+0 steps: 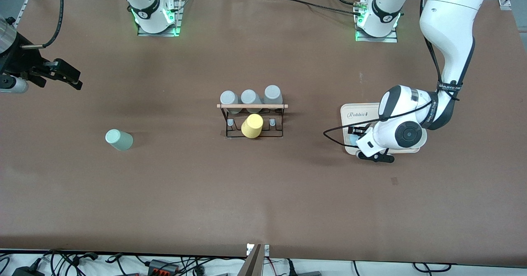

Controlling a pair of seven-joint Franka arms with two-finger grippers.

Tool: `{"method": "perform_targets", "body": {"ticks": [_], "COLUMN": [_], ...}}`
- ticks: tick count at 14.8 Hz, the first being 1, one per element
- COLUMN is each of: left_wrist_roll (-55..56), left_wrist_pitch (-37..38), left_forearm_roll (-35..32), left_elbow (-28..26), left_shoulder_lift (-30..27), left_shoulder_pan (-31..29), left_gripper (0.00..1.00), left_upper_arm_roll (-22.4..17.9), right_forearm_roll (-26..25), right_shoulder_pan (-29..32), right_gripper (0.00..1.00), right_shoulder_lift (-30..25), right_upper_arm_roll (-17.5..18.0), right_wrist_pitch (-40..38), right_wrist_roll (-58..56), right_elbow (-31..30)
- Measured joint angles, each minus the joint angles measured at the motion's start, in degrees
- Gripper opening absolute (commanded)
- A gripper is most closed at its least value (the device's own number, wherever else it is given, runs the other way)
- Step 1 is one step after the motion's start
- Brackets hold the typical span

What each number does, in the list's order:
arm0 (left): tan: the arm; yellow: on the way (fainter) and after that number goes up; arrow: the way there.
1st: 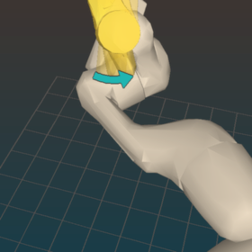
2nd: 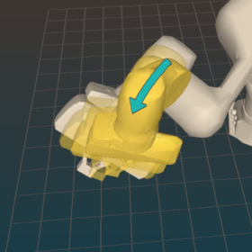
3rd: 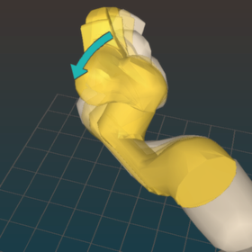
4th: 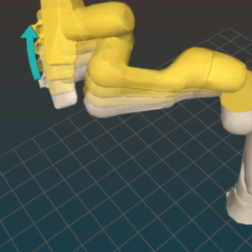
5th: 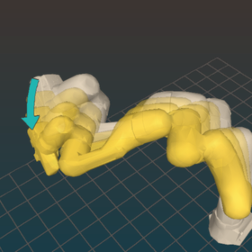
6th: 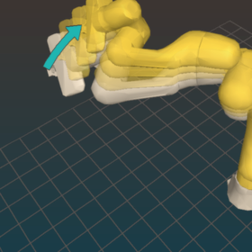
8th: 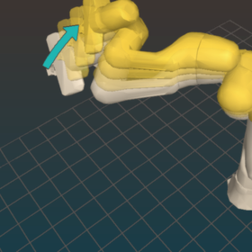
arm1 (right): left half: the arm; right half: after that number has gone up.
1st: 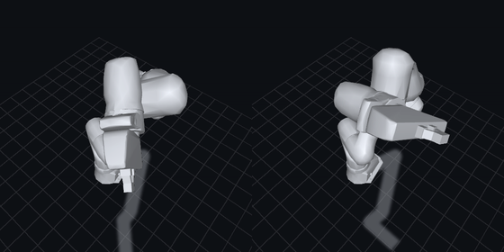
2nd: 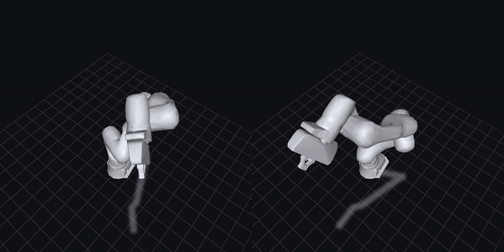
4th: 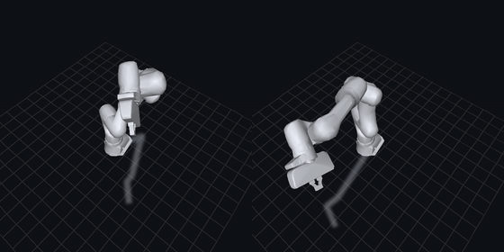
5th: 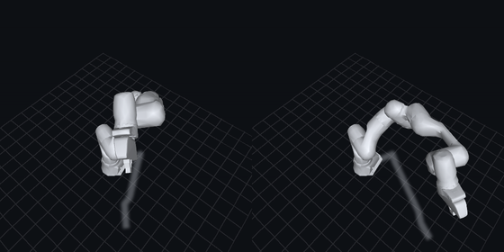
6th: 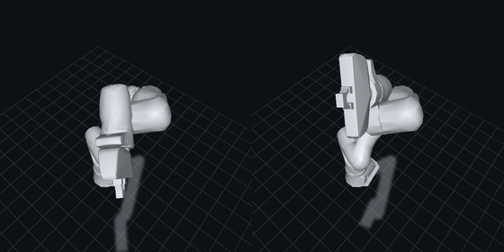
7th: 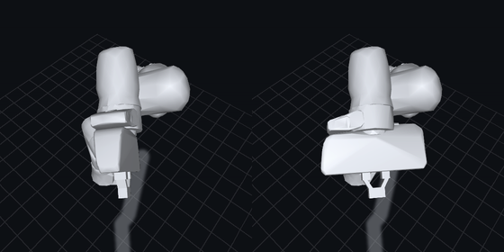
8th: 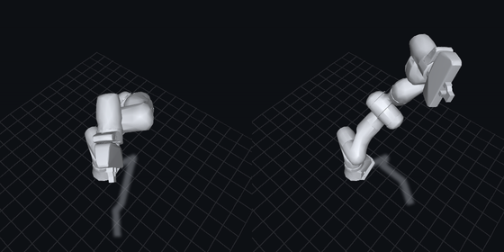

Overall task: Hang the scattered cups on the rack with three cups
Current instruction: 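Lift the light blue cup off the tray and carry it toward the rack, then hang the blue cup on a rack peg while the right gripper reaches the teal cup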

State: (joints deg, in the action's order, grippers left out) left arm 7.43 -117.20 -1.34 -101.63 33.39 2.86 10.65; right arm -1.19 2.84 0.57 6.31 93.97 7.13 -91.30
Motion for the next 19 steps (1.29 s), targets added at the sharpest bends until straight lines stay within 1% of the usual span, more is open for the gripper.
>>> {"method": "perform_targets", "body": {"ticks": [6,8,9,11,13,16,19], "left_wrist_roll": [-0.50,0.16,1.51,6.62,14.76,26.11,35.82], "left_wrist_pitch": [0.05,2.64,5.06,9.39,11.71,11.93,8.56], "left_forearm_roll": [0.04,0.36,1.19,5.22,9.31,16.28,17.34], "left_elbow": [0.75,3.03,5.16,10.31,15.16,18.53,21.24], "left_shoulder_lift": [-2.49,-3.93,-4.47,-5.28,-5.52,-5.26,-3.82], "left_shoulder_pan": [0.09,0.11,0.18,0.43,0.76,1.92,6.38], "left_gripper": [0.01,0.01,0.01,0.01,0.01,0.01,0.01], "left_upper_arm_roll": [0.35,2.16,3.38,5.86,8.47,11.06,11.36], "right_forearm_roll": [0.00,0.00,0.00,0.00,0.00,0.00,0.00], "right_shoulder_pan": [0.00,0.00,0.00,0.00,0.00,0.00,0.00], "right_gripper": [1.00,1.00,1.00,1.00,1.00,1.00,1.00], "right_shoulder_lift": [0.00,0.00,0.00,0.00,0.00,0.00,0.21], "right_upper_arm_roll": [0.03,0.04,0.04,0.05,0.06,0.07,0.08], "right_wrist_pitch": [0.00,0.00,0.00,0.00,0.00,0.00,0.00], "right_wrist_roll": [0.01,0.01,0.01,0.02,0.02,0.02,0.02], "right_elbow": [0.00,0.00,0.00,0.00,0.00,0.00,0.00]}}
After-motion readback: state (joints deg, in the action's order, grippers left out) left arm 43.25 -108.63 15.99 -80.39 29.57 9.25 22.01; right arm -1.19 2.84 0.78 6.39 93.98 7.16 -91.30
